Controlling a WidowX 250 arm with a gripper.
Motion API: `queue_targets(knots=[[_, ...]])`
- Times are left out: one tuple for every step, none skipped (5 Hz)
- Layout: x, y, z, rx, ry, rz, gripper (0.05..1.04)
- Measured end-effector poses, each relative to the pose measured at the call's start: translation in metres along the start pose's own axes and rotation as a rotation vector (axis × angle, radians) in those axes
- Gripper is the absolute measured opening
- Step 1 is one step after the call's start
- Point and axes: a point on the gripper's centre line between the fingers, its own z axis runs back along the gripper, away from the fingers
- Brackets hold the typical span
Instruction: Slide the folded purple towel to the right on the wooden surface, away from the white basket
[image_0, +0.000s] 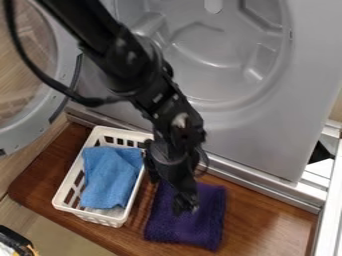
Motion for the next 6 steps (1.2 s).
queue_targets(knots=[[0.000, -0.016, -0.018, -0.027, 0.033, -0.059, 1.000], [-0.003, -0.028, -0.031, -0.086, 0.023, -0.086, 1.000], [-0.009, -0.030, -0.040, -0.086, 0.031, -0.092, 1.000], [-0.016, -0.026, -0.044, -0.082, 0.032, -0.051, 1.000], [-0.010, -0.034, -0.047, -0.122, -0.010, -0.068, 1.001], [0.007, -0.049, -0.048, -0.147, -0.045, -0.107, 1.001]])
